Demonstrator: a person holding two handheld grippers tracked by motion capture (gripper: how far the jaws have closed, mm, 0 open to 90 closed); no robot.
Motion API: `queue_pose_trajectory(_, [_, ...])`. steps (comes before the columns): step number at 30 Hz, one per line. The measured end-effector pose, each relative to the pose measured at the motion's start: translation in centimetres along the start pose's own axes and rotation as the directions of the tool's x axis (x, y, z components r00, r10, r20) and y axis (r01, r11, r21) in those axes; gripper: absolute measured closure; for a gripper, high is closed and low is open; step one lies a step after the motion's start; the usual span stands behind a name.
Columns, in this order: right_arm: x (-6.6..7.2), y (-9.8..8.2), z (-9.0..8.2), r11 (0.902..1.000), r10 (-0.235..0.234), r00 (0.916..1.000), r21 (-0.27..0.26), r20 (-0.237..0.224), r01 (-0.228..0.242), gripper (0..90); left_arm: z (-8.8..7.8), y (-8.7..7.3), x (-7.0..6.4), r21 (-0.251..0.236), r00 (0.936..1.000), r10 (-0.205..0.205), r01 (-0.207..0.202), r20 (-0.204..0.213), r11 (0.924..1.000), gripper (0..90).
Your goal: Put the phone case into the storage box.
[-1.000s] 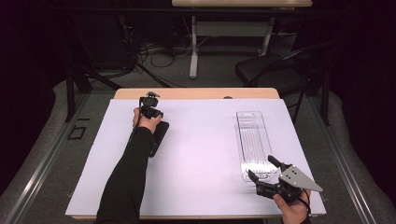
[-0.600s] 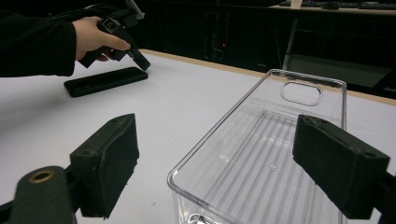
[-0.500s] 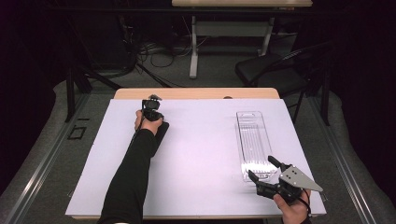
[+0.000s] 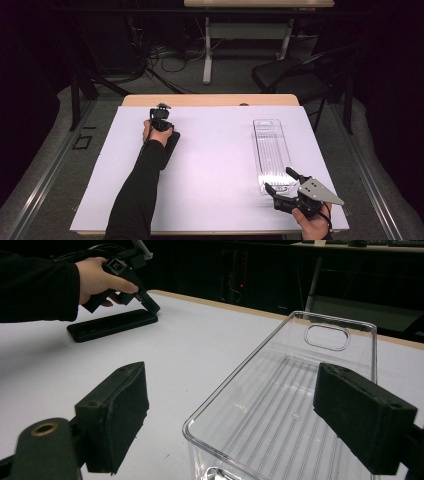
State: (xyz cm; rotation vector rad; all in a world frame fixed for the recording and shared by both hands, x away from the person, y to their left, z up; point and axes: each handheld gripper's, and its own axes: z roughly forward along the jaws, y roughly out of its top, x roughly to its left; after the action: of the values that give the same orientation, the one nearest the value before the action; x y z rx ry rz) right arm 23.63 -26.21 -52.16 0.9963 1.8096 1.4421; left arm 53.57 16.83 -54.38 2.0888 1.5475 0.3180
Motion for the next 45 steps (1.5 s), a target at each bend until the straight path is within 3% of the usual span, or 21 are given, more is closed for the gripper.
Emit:
queue_pose_trajectory(3, [0.0, 0.0, 0.1, 1.0000, 0.000, 1.0000, -0.001, -0.002, 0.000, 14.0, -0.2, -0.2, -0.1, 0.011, 1.0000, 0.007, -0.007, -0.002, 0.9999, 90.0])
queue_pose_trajectory(8, [0.1, 0.0, 0.1, 1.0000, -0.001, 1.0000, 0.004, -0.003, 0.001, 14.0, -0.5, -0.8, 0.2, -0.011, 0.9999, -0.013, 0.013, 0.006, 0.9999, 90.0])
queue_pose_trajectory(24, [0.2, 0.0, 0.3, 1.0000, -0.006, 0.9999, 0.003, -0.012, 0.006, 14.0, -2.0, -2.8, 0.5, 0.025, 0.9996, -0.021, 0.021, 0.019, 0.9995, 90.0])
queue_pose_trajectory(37, [0.4, 0.0, 0.3, 0.9999, -0.013, 0.9995, 0.009, -0.030, 0.013, 14.0, -3.9, -5.4, 0.0, 0.070, 0.9996, 0.005, -0.007, 0.026, 0.9975, 90.0])
queue_pose_trajectory(45, [0.6, -0.1, 0.4, 0.9998, -0.015, 0.9989, 0.013, -0.044, 0.015, 13.9, -5.0, -7.4, -0.5, 0.066, 0.9983, 0.025, -0.028, 0.054, 0.9975, 90.0])
